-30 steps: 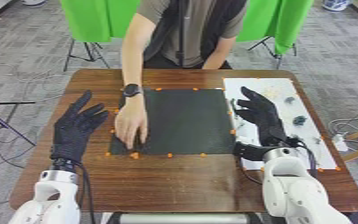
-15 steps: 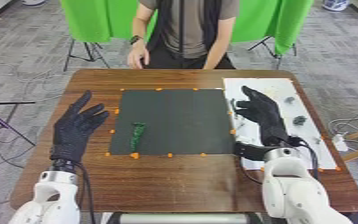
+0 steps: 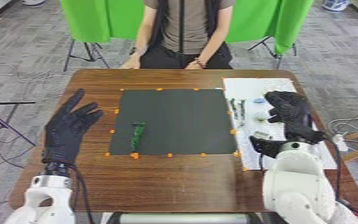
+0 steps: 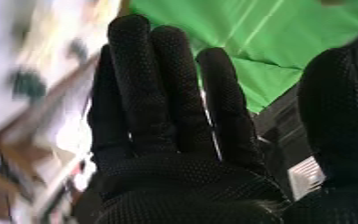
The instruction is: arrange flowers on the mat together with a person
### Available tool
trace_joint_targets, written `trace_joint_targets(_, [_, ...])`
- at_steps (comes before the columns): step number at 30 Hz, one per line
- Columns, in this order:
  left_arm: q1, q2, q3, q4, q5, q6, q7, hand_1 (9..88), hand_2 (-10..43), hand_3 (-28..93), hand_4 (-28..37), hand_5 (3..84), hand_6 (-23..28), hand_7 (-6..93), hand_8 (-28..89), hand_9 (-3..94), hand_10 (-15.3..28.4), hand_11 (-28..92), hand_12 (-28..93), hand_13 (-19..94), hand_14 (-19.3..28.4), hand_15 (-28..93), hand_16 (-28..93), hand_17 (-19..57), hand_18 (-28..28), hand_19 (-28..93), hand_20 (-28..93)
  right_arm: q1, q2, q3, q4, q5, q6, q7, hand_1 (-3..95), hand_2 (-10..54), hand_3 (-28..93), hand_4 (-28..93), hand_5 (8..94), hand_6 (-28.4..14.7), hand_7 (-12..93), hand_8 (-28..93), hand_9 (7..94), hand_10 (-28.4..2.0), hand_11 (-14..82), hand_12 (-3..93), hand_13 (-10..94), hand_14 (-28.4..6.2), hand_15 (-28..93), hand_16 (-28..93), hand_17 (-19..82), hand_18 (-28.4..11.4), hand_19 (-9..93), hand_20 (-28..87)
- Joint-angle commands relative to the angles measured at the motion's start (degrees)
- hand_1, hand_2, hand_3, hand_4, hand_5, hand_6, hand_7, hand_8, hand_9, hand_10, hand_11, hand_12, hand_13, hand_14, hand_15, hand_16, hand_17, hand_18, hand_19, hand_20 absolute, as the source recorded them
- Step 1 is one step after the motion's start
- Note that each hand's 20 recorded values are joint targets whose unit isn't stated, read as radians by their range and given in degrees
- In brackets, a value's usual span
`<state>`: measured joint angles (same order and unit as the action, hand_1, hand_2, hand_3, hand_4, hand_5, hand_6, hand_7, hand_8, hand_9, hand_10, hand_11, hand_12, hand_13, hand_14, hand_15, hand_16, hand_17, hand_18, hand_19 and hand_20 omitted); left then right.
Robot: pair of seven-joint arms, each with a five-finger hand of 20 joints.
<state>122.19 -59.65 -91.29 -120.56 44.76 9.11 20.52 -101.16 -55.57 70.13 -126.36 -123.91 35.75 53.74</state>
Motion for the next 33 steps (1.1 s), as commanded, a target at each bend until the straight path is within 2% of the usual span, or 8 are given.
trace_joint_targets(1, [-0.24, -1.54, -0.25, 0.47, 0.09, 0.57, -2.12, 19.2, 13.1, 71, -28.3, 31.6, 6.3, 11.0, -9, 35.5, 19.1, 24, 10, 28, 24.4, 46, -8, -5.3, 25.6, 62, -6, -2.34, -0.52, 4.44, 0.41, -23.51, -11.51, 16.50, 28.6, 1.4, 70, -24, 50.6, -3.1, 19, -14, 59.8, -18.4, 43.1, 18.2, 58, -15.6, 62, 10, 20, -22.0, 72, 15])
trace_joint_targets(5, [0.36, -2.33, -0.79, 0.81, 0.37, -0.48, -2.69, 19.2, 13.0, 71, -28.3, 31.6, 6.3, 11.0, -9, 35.5, 19.1, 24, 10, 28, 24.4, 46, -8, -5.3, 25.6, 62, -7, -4.62, -1.30, 7.62, 1.15, -24.28, -16.10, 19.53, 32.2, -0.1, 71, -25, 51.6, -2.9, 18, -14, 60.3, -18.3, 39.3, 17.4, 58, -15.8, 60, 10, 19, -22.5, 71, 13])
trace_joint_targets(14, [-0.48, -2.38, -0.53, 0.82, 0.33, -0.83, -2.43, 19.3, 12.9, 71, -28.3, 31.6, 6.3, 11.0, -9, 35.6, 19.2, 24, 10, 28, 24.5, 46, -8, -5.3, 25.6, 62, -7, -4.41, -2.13, 9.14, 6.94, -18.34, -23.51, 19.07, 31.8, -2.1, 72, -26, 49.0, -3.7, 16, -13, 56.6, -19.1, 31.3, 16.2, 53, -17.6, 57, 9, 15, -23.7, 68, 11])
trace_joint_targets(19, [-0.93, -2.81, -0.62, 0.92, 0.36, -1.65, -2.69, 19.3, 12.9, 71, -28.3, 31.6, 6.3, 11.1, -9, 35.5, 19.1, 24, 10, 28, 24.4, 46, -8, -5.2, 25.6, 62, -7, -2.36, -2.09, 7.98, 10.08, -17.03, -27.75, 20.75, 32.0, -2.9, 72, -26, 48.3, -3.5, 16, -13, 55.3, -19.0, 24.6, 15.0, 52, -18.0, 53, 8, 13, -23.7, 64, 11])
trace_joint_targets(24, [-0.46, -2.28, -0.70, 0.77, -0.18, -1.30, -1.90, 19.3, 12.8, 71, -28.3, 31.6, 6.3, 11.0, -9, 35.6, 19.1, 24, 10, 28, 24.3, 46, -8, -5.2, 25.6, 62, -7, -3.15, -2.26, 8.44, 10.27, -15.96, -31.04, 20.29, 33.9, -5.3, 73, -26, 48.2, -3.3, 16, -13, 54.2, -18.8, 22.0, 14.9, 50, -18.3, 50, 8, 12, -24.2, 61, 10])
trace_joint_targets(28, [-0.35, -2.24, -0.71, 0.60, -0.19, -1.15, -1.82, 19.4, 12.7, 71, -28.3, 31.6, 6.3, 11.0, -9, 35.6, 19.2, 24, 10, 28, 24.4, 46, -8, -5.2, 25.6, 62, -7, -3.33, -2.87, 8.40, 10.13, -14.76, -35.06, 20.16, 38.8, -9.0, 76, -27, 47.3, -2.8, 16, -14, 52.5, -18.2, 19.1, 14.9, 48, -18.3, 48, 9, 10, -24.5, 59, 11])
trace_joint_targets(32, [-0.54, -2.48, -0.93, 0.62, 0.01, -1.27, -2.16, 19.5, 12.6, 71, -28.3, 31.6, 6.3, 11.0, -9, 35.6, 19.1, 24, 10, 28, 24.4, 46, -8, -5.2, 25.6, 62, -7, -3.09, -3.27, 7.60, 10.29, -14.66, -38.23, 21.08, 41.6, -9.5, 78, -28, 47.1, -2.6, 16, -14, 52.2, -18.0, 18.4, 14.9, 47, -18.2, 47, 9, 10, -24.7, 58, 13])
trace_joint_targets(33, [-0.26, -2.23, -0.84, 0.46, -0.21, -0.82, -1.85, 19.6, 12.5, 72, -28.3, 31.6, 6.3, 11.0, -9, 35.6, 19.1, 24, 10, 28, 24.4, 46, -8, -5.2, 25.6, 62, -7, -2.72, -3.33, 7.22, 10.64, -14.80, -39.17, 21.21, 42.2, -9.5, 78, -28, 47.1, -2.6, 16, -14, 52.2, -18.0, 18.4, 14.9, 47, -18.1, 47, 9, 10, -24.8, 59, 13])
